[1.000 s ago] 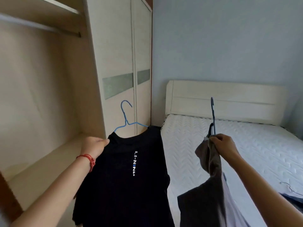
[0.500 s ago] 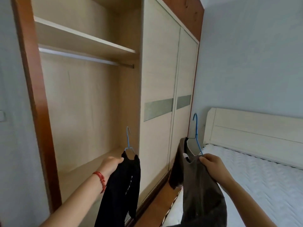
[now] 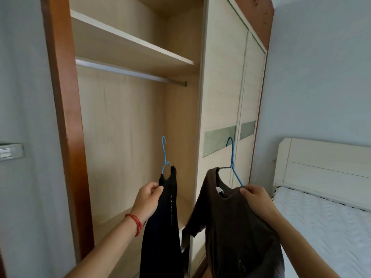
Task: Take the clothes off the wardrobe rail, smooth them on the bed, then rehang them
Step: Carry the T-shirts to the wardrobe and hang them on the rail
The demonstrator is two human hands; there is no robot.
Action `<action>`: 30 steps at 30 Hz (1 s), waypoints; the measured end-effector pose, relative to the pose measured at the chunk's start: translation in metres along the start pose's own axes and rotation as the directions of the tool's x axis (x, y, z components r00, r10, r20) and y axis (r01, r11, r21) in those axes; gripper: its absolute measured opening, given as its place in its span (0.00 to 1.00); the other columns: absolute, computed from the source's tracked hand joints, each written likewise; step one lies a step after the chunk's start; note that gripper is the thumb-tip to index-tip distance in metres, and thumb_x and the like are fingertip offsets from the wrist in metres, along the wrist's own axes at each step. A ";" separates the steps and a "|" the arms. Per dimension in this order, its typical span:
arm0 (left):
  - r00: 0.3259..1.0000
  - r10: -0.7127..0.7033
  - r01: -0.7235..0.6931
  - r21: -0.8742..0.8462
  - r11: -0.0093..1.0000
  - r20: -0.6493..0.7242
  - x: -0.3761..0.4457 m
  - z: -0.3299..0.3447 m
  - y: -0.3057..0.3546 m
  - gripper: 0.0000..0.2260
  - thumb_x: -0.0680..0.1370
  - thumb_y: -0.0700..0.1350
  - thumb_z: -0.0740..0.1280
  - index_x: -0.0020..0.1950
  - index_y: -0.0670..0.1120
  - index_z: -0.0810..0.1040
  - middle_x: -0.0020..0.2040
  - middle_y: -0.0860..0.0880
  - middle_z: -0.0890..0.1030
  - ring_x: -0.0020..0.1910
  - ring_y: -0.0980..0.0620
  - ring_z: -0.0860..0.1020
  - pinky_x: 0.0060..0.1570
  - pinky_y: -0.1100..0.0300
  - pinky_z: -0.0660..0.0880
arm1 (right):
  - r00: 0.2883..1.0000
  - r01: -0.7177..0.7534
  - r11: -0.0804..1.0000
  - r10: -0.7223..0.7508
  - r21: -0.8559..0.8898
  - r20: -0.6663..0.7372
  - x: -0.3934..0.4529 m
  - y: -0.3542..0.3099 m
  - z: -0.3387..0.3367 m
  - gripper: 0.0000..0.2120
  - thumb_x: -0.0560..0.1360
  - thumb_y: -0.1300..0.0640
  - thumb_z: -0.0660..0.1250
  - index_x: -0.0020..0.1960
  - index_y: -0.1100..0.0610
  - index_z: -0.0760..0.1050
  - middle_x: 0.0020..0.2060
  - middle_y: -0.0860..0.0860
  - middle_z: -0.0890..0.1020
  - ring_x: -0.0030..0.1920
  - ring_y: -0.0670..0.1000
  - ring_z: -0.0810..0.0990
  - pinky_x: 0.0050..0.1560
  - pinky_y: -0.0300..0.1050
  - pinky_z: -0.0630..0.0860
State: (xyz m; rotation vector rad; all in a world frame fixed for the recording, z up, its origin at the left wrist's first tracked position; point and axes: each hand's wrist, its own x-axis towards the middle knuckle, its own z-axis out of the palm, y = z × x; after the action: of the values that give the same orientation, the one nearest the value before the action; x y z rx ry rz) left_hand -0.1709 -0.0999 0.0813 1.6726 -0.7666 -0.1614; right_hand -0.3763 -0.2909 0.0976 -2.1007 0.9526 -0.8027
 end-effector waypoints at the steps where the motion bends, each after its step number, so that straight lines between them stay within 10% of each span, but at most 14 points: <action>1: 1.000 0.018 -0.017 -0.011 1.000 0.007 0.012 -0.007 -0.006 0.08 0.78 0.40 0.60 0.42 0.39 0.74 0.32 0.47 0.70 0.32 0.52 0.68 0.33 0.63 0.65 | 1.000 0.005 1.000 -0.005 -0.008 -0.004 0.009 -0.007 0.012 0.12 0.78 0.59 0.58 0.53 0.63 0.78 0.44 0.54 0.79 0.48 0.52 0.76 0.50 0.43 0.68; 22: 0.989 0.103 -0.119 -0.158 0.980 -0.107 0.199 -0.042 -0.039 0.10 0.78 0.39 0.60 0.37 0.48 0.70 0.32 0.49 0.72 0.30 0.56 0.69 0.24 0.76 0.66 | 0.992 0.039 0.999 -0.041 -0.014 -0.118 0.142 -0.079 0.122 0.11 0.79 0.60 0.58 0.55 0.63 0.77 0.41 0.50 0.77 0.46 0.50 0.76 0.47 0.39 0.69; 30: 0.978 0.052 -0.076 -0.113 0.991 -0.202 0.275 -0.019 -0.053 0.02 0.78 0.39 0.61 0.46 0.42 0.72 0.35 0.52 0.73 0.38 0.50 0.73 0.39 0.61 0.68 | 0.990 0.128 0.992 -0.127 0.006 -0.054 0.229 -0.077 0.145 0.10 0.78 0.59 0.59 0.53 0.61 0.78 0.42 0.50 0.78 0.44 0.47 0.76 0.47 0.38 0.69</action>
State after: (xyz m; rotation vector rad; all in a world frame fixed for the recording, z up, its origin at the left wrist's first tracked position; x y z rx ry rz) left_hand 0.0717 -0.2357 0.1201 1.5220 -0.6462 0.0051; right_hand -0.1138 -0.3894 0.1310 -2.1590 0.8471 -0.9301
